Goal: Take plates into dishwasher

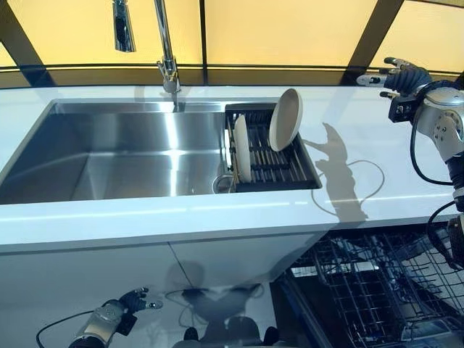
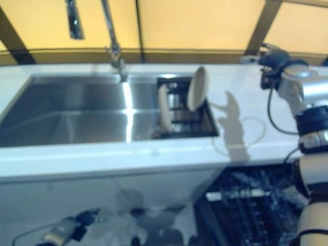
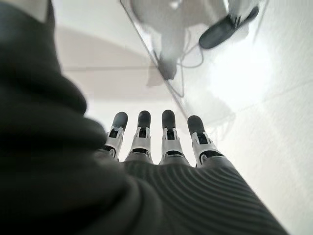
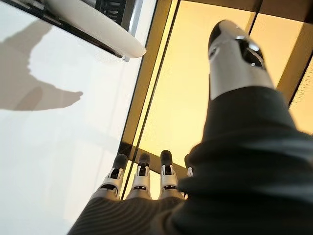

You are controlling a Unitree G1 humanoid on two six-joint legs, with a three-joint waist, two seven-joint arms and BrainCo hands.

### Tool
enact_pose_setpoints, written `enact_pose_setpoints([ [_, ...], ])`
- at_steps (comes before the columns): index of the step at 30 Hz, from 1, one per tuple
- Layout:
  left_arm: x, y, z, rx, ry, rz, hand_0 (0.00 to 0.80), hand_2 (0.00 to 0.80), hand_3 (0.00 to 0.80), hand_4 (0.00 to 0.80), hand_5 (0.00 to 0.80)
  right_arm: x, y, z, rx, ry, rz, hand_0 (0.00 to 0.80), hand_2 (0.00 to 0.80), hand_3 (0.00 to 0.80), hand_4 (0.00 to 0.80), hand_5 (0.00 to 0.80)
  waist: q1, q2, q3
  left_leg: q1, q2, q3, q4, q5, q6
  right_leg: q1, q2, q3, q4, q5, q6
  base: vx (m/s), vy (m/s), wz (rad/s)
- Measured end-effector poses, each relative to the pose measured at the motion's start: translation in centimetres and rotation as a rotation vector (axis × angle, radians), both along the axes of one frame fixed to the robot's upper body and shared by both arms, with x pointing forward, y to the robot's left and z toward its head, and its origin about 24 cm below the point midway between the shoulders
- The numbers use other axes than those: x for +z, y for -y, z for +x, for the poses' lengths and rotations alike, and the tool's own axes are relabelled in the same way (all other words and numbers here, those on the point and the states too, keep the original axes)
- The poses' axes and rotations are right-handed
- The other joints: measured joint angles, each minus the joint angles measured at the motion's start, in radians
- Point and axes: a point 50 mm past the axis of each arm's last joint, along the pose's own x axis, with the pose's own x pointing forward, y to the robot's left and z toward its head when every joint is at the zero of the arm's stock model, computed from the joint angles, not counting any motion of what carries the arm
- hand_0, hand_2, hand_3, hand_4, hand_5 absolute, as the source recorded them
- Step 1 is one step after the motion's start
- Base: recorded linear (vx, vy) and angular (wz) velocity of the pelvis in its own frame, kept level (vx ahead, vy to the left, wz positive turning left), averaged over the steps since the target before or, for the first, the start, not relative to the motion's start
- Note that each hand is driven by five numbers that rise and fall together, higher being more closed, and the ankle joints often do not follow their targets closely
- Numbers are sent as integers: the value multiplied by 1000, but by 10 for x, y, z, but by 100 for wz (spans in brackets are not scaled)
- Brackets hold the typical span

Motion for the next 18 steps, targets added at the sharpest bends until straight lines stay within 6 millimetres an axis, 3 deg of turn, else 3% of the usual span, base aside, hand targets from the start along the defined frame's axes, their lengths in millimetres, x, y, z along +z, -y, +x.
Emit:
enact_pose_setpoints([
  [18, -11, 9, -13, 32, -41, 12, 0, 0, 0, 0, 0, -10, 2, -1, -92, -87, -37, 0, 0, 0, 0, 0, 1, -6, -12, -19, 4, -2, 1, 6, -3, -18, 7, 24, 3, 1, -2, 37, -1, 0],
])
